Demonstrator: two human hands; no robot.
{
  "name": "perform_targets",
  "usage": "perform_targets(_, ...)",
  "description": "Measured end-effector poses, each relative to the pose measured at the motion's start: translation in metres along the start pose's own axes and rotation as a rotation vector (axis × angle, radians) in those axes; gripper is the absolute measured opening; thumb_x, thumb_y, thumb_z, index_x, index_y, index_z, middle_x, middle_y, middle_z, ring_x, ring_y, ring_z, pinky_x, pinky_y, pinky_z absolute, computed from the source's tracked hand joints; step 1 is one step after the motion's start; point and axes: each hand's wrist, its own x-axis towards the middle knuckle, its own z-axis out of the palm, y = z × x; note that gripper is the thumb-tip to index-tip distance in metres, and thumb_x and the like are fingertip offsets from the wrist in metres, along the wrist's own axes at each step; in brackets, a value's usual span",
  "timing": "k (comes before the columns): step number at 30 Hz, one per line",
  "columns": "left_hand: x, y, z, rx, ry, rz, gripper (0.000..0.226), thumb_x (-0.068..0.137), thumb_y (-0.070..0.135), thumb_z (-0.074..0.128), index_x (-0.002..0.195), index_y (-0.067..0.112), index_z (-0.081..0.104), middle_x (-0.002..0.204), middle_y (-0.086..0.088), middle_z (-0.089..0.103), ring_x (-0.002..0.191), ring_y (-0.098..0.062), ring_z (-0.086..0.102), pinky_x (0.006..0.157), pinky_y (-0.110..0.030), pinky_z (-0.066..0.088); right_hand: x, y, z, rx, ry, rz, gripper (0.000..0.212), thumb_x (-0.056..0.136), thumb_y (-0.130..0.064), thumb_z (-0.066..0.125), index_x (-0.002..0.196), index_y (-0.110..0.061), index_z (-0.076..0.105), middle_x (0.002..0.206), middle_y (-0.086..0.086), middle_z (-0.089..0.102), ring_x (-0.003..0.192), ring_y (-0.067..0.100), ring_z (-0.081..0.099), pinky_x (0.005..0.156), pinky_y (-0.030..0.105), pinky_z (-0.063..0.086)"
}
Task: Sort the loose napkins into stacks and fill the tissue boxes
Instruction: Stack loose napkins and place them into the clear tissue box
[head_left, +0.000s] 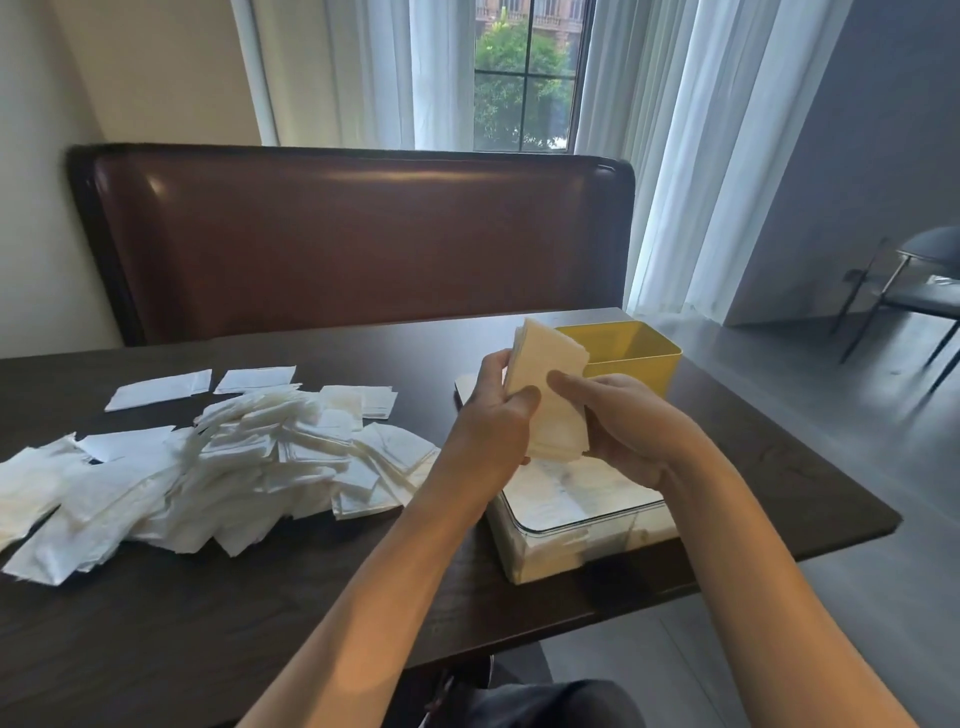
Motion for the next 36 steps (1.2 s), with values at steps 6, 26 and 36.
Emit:
perform_targets(6, 0.002, 0.002, -0.005, 0.048, 0.025, -0.008, 0.043, 0.105, 0.035, 0.045, 0.147, 0.036, 0.034, 0.108, -0.004, 0.061, 0.088, -0.017, 0.066, 0.086, -0.038, 0.057, 0.003, 0.002, -0.037, -0.18, 0.068, 0.018, 0.024, 0.098, -0.028, 0.057, 0.115, -0.012, 0.061, 0.107, 0.01, 0.067, 0.103, 0.029, 0.065, 0.095, 0.047, 0.054)
perform_targets(26, -0.001, 0.005, 0.014, -0.056, -0.135, -0.25, 0.027, 0.107, 0.046, 0.036, 0.124, 0.026, 0.041, 0.129, -0.002, 0.052, 0.12, -0.024, 0.056, 0.103, -0.044, 0.044, 0.041, 0.036, -0.066, -0.553, -0.268, 0.405, 0.057, 0.082, -0.043, 0.069, 0.123, -0.003, 0.061, 0.092, 0.012, 0.058, 0.068, 0.018, 0.053, 0.059, 0.03, 0.042)
perform_targets(36, 0.001, 0.003, 0.013, -0.113, -0.104, -0.27, 0.025, 0.106, 0.047, 0.037, 0.117, 0.026, 0.045, 0.113, 0.003, 0.057, 0.111, -0.019, 0.059, 0.101, -0.045, 0.046, 0.028, 0.026, -0.056, -0.835, -0.094, 0.283, 0.026, 0.103, -0.029, 0.051, 0.102, -0.007, 0.063, 0.084, 0.002, 0.058, 0.067, 0.01, 0.06, 0.056, 0.023, 0.052)
